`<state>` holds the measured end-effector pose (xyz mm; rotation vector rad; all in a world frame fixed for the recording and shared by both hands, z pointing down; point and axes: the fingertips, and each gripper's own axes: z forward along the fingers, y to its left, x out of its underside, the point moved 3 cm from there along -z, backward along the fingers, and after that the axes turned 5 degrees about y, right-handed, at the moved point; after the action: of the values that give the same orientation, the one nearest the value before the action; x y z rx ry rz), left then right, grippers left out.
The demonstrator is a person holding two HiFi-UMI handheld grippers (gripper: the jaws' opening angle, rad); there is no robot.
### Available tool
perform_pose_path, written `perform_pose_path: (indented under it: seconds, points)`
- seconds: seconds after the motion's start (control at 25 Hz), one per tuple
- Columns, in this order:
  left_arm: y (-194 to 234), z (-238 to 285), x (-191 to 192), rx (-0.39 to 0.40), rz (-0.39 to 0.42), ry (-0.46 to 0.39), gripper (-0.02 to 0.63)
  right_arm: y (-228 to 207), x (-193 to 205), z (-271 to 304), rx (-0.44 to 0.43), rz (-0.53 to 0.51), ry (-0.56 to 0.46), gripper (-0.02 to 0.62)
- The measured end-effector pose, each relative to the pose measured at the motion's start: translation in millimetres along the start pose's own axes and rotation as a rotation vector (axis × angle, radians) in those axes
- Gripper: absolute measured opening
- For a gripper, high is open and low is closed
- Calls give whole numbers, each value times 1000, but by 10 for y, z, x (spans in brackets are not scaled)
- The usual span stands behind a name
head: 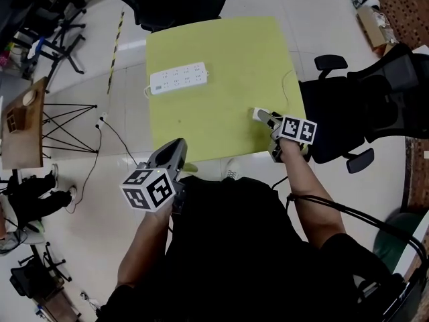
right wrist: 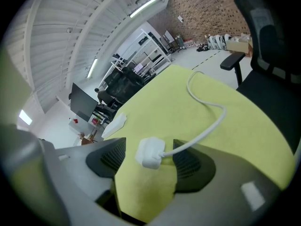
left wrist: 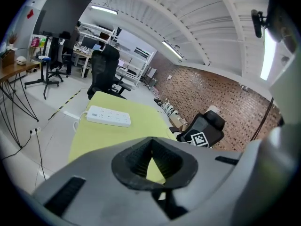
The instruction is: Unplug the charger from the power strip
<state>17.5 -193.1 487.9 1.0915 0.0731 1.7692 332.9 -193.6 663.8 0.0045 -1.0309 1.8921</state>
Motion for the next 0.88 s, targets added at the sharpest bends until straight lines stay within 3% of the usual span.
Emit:
perform_pose_path:
  seconds: [0.32, 0.56, 0.64, 0.84, 0.88]
  points:
    - [-185, 98, -56, 73, 69, 31, 6, -53, 290, -301, 43, -5, 35, 319]
    - [-239, -144, 33, 99, 105, 30, 6, 115, 697, -532, 5, 69, 54, 318]
    - [-193, -323, 89, 94, 98, 18, 6, 338, 783, -622, -44, 75, 30, 282]
    - [-97, -867, 337, 81, 62, -32, 6, 1130, 913, -964, -154, -28, -62, 16]
    - [-81, -969, 407, 81, 56, -39, 6, 1288, 944, -1030, -162, -54, -73, 3]
